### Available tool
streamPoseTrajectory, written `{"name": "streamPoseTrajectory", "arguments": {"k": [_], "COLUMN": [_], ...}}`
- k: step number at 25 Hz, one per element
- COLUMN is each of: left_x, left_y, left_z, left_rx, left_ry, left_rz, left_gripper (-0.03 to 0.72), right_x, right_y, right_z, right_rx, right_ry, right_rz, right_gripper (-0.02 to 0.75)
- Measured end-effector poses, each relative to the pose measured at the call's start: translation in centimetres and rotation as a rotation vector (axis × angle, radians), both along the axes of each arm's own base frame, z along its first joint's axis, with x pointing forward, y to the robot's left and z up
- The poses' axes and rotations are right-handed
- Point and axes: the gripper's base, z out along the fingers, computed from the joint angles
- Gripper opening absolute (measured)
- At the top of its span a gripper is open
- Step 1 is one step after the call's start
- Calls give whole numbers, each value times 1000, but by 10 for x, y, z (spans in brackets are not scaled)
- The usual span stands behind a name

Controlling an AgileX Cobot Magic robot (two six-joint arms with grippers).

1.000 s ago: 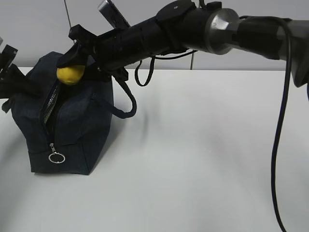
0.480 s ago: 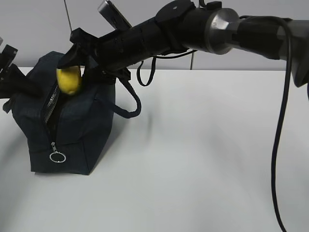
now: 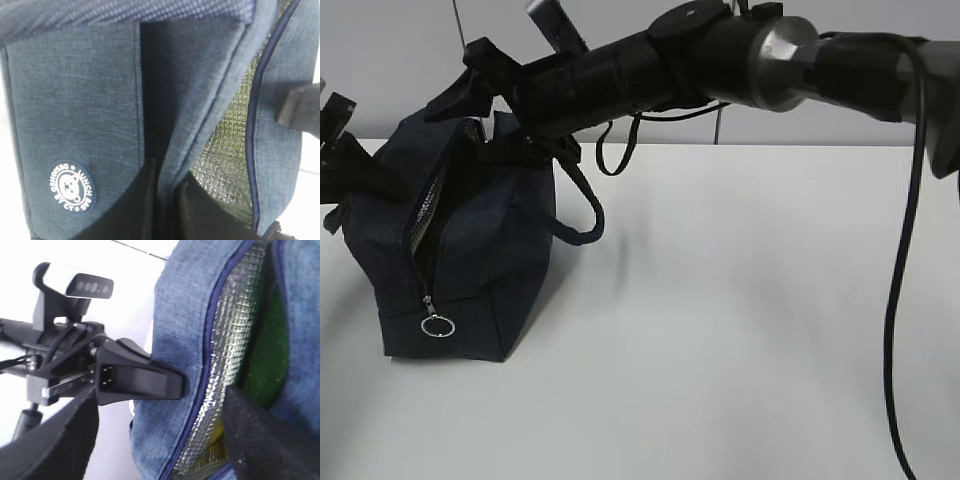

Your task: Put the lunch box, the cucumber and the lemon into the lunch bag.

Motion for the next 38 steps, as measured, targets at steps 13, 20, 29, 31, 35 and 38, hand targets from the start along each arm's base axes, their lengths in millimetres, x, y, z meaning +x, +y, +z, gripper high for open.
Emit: {"name": "streamPoseTrajectory", "arguments": {"k": [13, 20, 29, 31, 35, 38], "left_x": [0, 0, 0, 0, 0, 0], "left_y": [0, 0, -4, -8, -11, -12], "left_z": [0, 0, 0, 0, 0, 0], "left_rx": [0, 0, 0, 0, 0, 0], "left_ry": [0, 0, 0, 0, 0, 0], "left_rz": [0, 0, -12, -20, -29, -31], "left_gripper": [29, 29, 29, 29, 29, 29], "right_x": [-9, -16, -19, -14, -9, -4], "right_y": [-26, -45, -36, -33, -29, -25], "right_z": [15, 45, 44, 38, 33, 23], "right_rx": [-94, -422, -620, -615, -589, -575], "right_ry": [-103, -132, -91, -90, -96, -84], "right_rz": [207, 195, 71, 46, 12, 0], "right_gripper": [573, 573, 573, 573, 574, 574]}}
